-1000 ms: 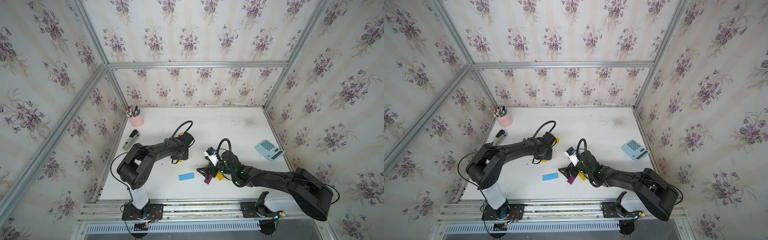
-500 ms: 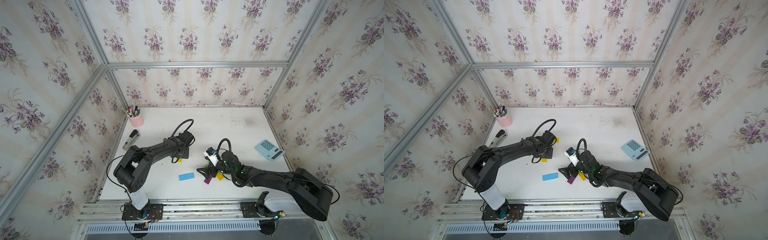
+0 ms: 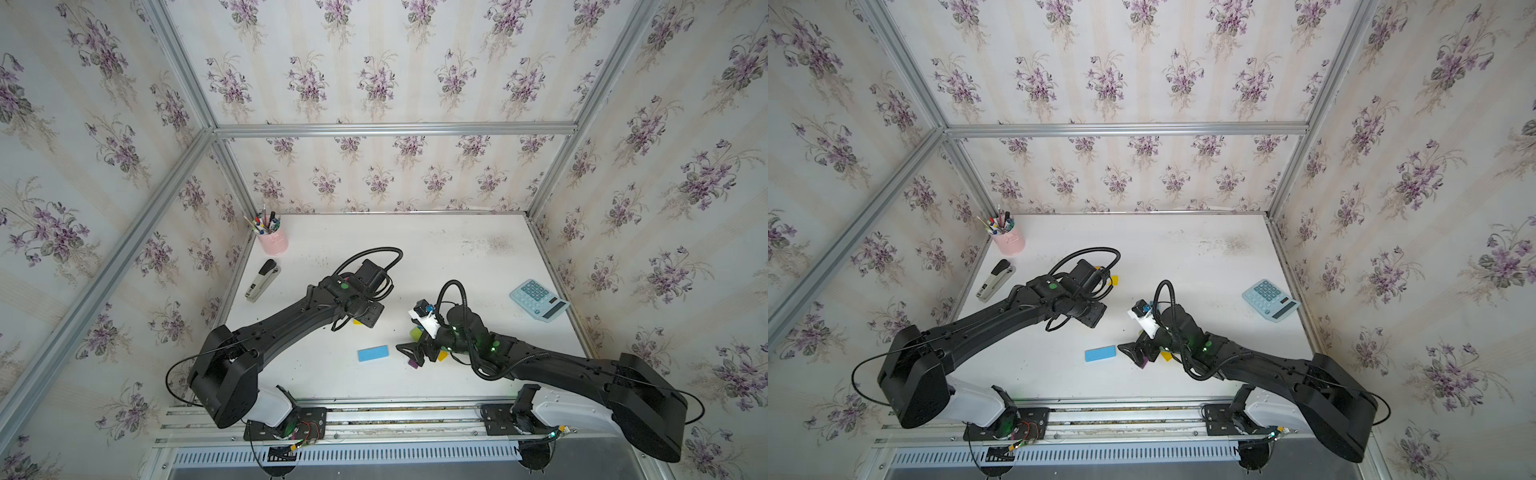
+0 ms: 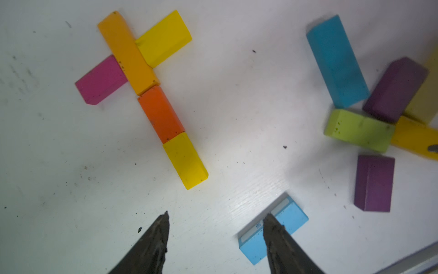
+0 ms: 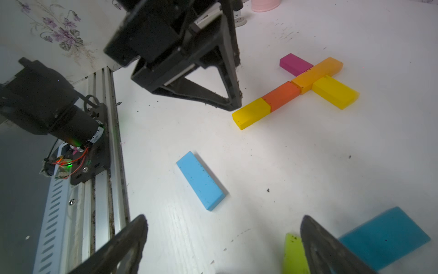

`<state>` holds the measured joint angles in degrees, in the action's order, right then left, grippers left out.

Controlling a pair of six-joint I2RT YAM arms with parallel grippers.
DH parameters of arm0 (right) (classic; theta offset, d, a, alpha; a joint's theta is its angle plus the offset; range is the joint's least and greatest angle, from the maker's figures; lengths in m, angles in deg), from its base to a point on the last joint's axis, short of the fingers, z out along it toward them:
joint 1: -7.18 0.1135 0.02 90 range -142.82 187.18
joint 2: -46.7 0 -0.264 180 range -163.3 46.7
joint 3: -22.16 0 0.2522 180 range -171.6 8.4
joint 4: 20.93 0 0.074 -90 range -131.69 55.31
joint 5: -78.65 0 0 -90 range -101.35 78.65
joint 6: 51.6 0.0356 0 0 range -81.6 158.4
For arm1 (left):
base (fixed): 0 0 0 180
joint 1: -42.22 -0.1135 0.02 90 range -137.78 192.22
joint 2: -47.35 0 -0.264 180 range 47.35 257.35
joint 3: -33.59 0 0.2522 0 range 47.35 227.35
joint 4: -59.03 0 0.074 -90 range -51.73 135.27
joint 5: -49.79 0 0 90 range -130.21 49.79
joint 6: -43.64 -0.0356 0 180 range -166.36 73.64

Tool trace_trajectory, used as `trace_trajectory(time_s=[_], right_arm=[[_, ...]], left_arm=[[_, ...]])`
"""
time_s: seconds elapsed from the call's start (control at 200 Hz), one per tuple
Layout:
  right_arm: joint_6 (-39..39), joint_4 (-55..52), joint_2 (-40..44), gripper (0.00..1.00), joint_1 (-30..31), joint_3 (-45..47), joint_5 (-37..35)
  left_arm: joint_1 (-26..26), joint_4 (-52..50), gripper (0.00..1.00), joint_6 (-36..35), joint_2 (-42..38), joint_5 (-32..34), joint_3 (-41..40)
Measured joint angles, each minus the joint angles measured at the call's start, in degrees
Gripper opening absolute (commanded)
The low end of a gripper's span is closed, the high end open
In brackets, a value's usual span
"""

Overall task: Assemble the letter t with building blocks
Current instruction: Pick up the building block from the center of the board.

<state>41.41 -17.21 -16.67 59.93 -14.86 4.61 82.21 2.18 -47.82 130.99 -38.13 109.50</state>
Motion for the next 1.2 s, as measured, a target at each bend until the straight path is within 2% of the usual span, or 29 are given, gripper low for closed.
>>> trace_trajectory(time_s=[0.12, 0.235, 0.36, 0.475, 0.609, 0.769, 1.144, 1.199], right_arm=[[1.77, -2.34, 10.49, 1.00, 1.95, 4.96, 0.00], [4.28, -2.86, 22.60, 1.00, 2.32, 11.34, -0.50], [6.40, -4.42, 33.53, 1.00, 2.32, 15.23, -1.92], [7.56, -4.87, 39.04, 1.00, 2.32, 16.94, -4.02], [8.79, -5.81, 39.89, 1.00, 2.29, 17.18, -6.69], [9.01, -6.19, 36.87, 1.00, 1.92, 16.90, -8.02], [9.05, -6.05, 33.97, 1.00, 0.81, 16.55, -7.50], [9.05, -6.05, 33.70, 1.00, 0.81, 16.55, -7.43]], left_arm=[[1.42, -0.98, 0.66, -9.09, -0.52, -3.32, -2.45], [1.20, -2.32, 0.66, -16.26, 3.74, -3.39, -2.60], [1.88, -3.41, 0.65, -20.70, 9.92, -3.32, -0.83], [3.28, -3.15, 0.66, -23.19, 11.08, -2.80, -0.94], [5.51, -1.84, 0.66, -24.76, 10.97, -2.82, -1.73], [8.44, -1.16, 0.66, -26.08, 11.47, -3.87, -2.89], [9.73, 0.57, 0.67, -26.03, 14.29, -3.78, -5.42], [9.75, 0.66, 0.64, -26.03, 14.60, -3.89, -5.29]])
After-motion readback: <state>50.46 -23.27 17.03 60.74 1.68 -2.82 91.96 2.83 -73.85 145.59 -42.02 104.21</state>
